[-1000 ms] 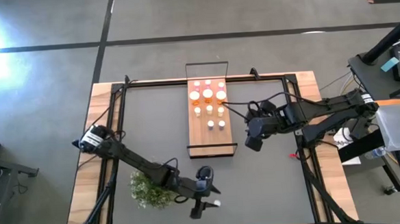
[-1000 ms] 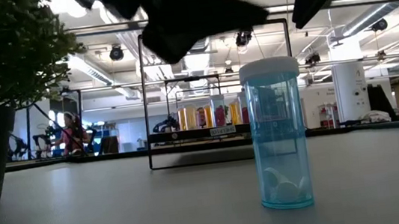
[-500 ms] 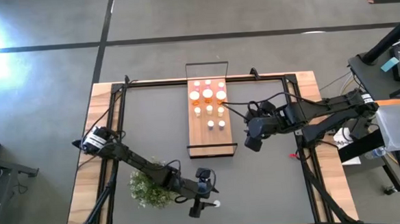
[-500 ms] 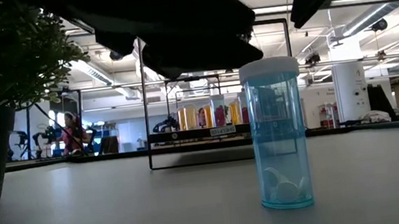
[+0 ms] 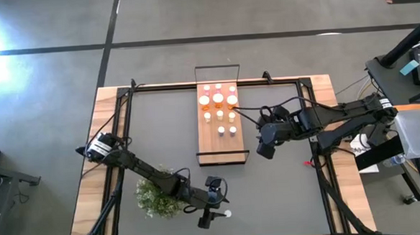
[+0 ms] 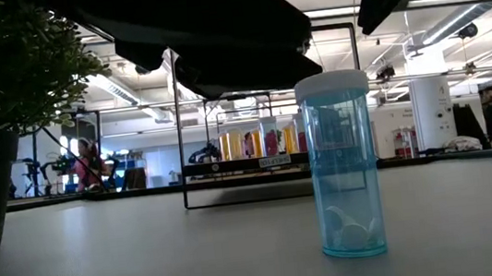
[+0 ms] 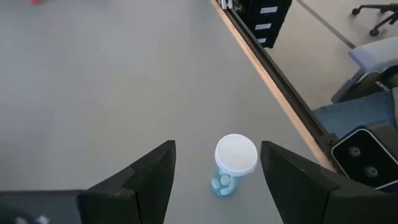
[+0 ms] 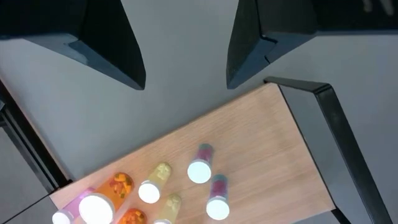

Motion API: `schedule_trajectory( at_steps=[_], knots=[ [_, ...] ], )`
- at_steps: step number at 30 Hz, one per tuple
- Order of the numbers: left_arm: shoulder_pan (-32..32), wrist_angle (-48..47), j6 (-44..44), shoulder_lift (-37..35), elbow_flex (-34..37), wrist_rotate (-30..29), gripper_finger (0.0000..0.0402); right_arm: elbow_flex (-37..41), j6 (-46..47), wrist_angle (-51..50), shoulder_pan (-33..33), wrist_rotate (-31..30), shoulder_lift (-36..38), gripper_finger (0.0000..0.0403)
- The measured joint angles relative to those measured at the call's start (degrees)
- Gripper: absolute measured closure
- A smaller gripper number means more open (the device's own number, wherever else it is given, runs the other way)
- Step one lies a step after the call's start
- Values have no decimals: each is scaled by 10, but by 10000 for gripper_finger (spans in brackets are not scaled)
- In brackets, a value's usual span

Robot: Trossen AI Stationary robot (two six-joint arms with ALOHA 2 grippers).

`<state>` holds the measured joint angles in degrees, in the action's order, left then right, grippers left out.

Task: Pick and place medicine bottles onto shelf by color
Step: Put the blue pill bottle on the shelf aligned with the other blue pill bottles

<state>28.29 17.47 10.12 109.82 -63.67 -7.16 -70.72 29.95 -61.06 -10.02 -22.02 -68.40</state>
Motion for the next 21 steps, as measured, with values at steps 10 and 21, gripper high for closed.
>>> schedule_trajectory(
  at_steps=[10, 21],
  knots=[
    [0, -6, -26, 0, -5, 7, 182, 0, -1, 1, 0, 0, 0, 186],
    [1, -149, -46, 3, -91, 11, 182, 0, -1, 1, 0, 0, 0, 186]
  ],
)
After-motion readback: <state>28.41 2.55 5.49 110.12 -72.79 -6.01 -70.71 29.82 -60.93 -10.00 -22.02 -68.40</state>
